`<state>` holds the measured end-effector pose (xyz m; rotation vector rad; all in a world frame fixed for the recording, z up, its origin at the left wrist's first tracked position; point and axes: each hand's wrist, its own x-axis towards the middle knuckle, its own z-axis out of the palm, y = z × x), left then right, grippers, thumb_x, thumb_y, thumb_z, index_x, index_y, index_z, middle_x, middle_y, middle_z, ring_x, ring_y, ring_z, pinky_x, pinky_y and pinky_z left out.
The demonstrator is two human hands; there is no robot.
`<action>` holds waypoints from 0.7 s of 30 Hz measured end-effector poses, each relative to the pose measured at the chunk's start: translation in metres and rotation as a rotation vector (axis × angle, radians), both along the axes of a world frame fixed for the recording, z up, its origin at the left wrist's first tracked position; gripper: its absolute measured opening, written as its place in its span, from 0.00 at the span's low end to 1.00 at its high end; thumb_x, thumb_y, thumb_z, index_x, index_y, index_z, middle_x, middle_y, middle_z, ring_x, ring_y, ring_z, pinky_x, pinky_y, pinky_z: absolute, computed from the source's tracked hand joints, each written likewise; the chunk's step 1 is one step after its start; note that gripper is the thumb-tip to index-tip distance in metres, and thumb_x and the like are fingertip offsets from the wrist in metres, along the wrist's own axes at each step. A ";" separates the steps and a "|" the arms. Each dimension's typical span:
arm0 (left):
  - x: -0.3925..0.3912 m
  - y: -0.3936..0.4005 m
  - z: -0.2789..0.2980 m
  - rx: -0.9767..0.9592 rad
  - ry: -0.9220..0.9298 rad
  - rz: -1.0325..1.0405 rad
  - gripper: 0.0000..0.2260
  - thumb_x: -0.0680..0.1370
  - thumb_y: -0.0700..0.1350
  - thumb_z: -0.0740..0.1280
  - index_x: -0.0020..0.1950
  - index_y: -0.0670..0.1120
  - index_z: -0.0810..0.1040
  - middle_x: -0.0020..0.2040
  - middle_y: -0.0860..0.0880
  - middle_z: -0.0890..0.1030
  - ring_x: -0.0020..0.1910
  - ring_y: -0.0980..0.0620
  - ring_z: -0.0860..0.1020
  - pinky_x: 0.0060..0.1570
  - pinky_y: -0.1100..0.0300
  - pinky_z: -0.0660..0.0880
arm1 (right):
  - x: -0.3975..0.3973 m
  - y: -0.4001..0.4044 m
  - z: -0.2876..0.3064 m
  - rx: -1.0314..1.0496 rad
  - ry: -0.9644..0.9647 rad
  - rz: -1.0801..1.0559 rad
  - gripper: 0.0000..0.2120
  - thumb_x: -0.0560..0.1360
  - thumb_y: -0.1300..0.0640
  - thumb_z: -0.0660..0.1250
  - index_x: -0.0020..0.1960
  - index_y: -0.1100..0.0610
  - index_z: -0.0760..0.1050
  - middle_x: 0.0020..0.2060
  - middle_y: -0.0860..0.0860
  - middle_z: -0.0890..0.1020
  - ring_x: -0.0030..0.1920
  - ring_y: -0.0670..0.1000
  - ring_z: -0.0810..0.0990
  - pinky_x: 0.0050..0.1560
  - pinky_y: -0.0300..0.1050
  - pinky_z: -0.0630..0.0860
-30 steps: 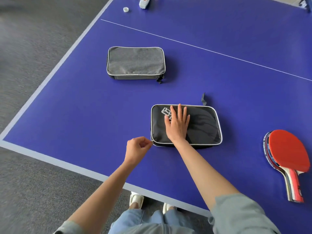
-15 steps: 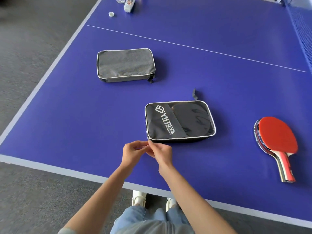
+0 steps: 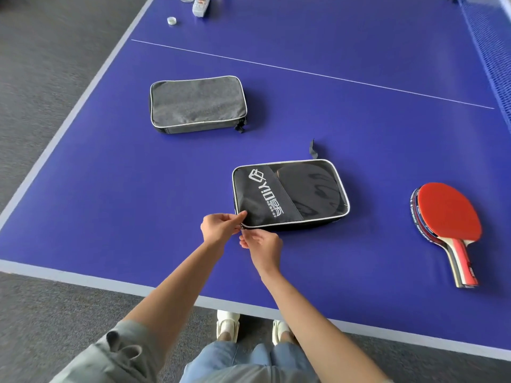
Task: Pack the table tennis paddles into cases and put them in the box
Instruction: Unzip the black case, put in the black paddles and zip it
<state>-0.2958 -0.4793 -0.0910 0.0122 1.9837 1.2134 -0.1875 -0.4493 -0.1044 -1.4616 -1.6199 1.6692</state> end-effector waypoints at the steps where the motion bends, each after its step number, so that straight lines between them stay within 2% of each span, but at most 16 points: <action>1: 0.000 -0.001 -0.001 0.010 0.023 -0.016 0.13 0.68 0.50 0.76 0.36 0.40 0.82 0.35 0.46 0.83 0.33 0.53 0.81 0.37 0.67 0.78 | 0.002 0.001 0.000 0.039 -0.019 0.028 0.08 0.75 0.58 0.68 0.45 0.63 0.83 0.34 0.53 0.84 0.32 0.42 0.82 0.39 0.32 0.77; 4: -0.004 -0.002 -0.001 0.010 0.098 -0.025 0.11 0.70 0.48 0.75 0.35 0.41 0.82 0.34 0.46 0.82 0.34 0.51 0.80 0.39 0.64 0.77 | 0.016 0.008 0.001 0.138 -0.072 0.069 0.08 0.75 0.57 0.68 0.41 0.61 0.81 0.32 0.52 0.83 0.32 0.42 0.81 0.36 0.31 0.76; 7: -0.015 -0.002 0.000 0.002 0.113 0.001 0.10 0.70 0.48 0.75 0.33 0.44 0.81 0.33 0.45 0.80 0.34 0.49 0.78 0.37 0.63 0.74 | 0.045 0.030 0.000 0.207 -0.131 0.009 0.09 0.75 0.58 0.68 0.38 0.60 0.80 0.31 0.52 0.84 0.32 0.42 0.81 0.35 0.31 0.74; 10: -0.026 -0.004 0.003 -0.007 0.126 0.014 0.09 0.70 0.48 0.75 0.34 0.44 0.81 0.33 0.46 0.80 0.35 0.50 0.80 0.37 0.65 0.73 | 0.076 0.061 -0.001 0.222 -0.182 -0.013 0.08 0.75 0.57 0.68 0.38 0.58 0.79 0.31 0.50 0.83 0.32 0.40 0.81 0.37 0.31 0.75; 13: -0.033 -0.004 0.007 -0.034 0.151 -0.011 0.09 0.70 0.48 0.74 0.36 0.44 0.82 0.35 0.46 0.80 0.39 0.48 0.81 0.38 0.65 0.73 | 0.101 0.082 0.000 0.232 -0.197 0.001 0.06 0.75 0.59 0.68 0.40 0.60 0.80 0.32 0.52 0.84 0.33 0.39 0.81 0.36 0.26 0.73; 15: -0.030 0.000 0.006 -0.126 0.367 -0.098 0.08 0.71 0.47 0.73 0.41 0.42 0.81 0.40 0.46 0.81 0.46 0.45 0.79 0.42 0.61 0.70 | 0.110 0.089 0.000 0.237 -0.193 0.023 0.06 0.74 0.59 0.68 0.41 0.62 0.80 0.33 0.51 0.84 0.33 0.37 0.81 0.35 0.24 0.72; 17: -0.018 0.011 0.008 -0.184 0.716 -0.232 0.08 0.72 0.44 0.72 0.48 0.43 0.79 0.49 0.45 0.78 0.53 0.42 0.73 0.47 0.59 0.66 | 0.114 0.092 0.000 0.224 -0.171 0.051 0.07 0.74 0.58 0.69 0.43 0.62 0.81 0.34 0.51 0.84 0.33 0.37 0.81 0.36 0.24 0.72; 19: 0.004 0.032 0.011 -0.102 0.926 -0.392 0.11 0.72 0.45 0.71 0.53 0.45 0.79 0.53 0.45 0.76 0.56 0.42 0.70 0.52 0.57 0.64 | 0.114 0.093 -0.002 0.198 -0.135 0.052 0.08 0.74 0.58 0.69 0.44 0.63 0.81 0.35 0.52 0.85 0.35 0.40 0.82 0.37 0.25 0.73; 21: 0.030 0.061 0.006 -0.005 1.015 -0.602 0.14 0.75 0.52 0.65 0.58 0.48 0.79 0.58 0.46 0.76 0.61 0.41 0.70 0.60 0.54 0.64 | 0.113 0.092 -0.004 0.179 -0.097 0.039 0.08 0.74 0.57 0.69 0.45 0.63 0.82 0.36 0.53 0.85 0.36 0.42 0.83 0.39 0.27 0.75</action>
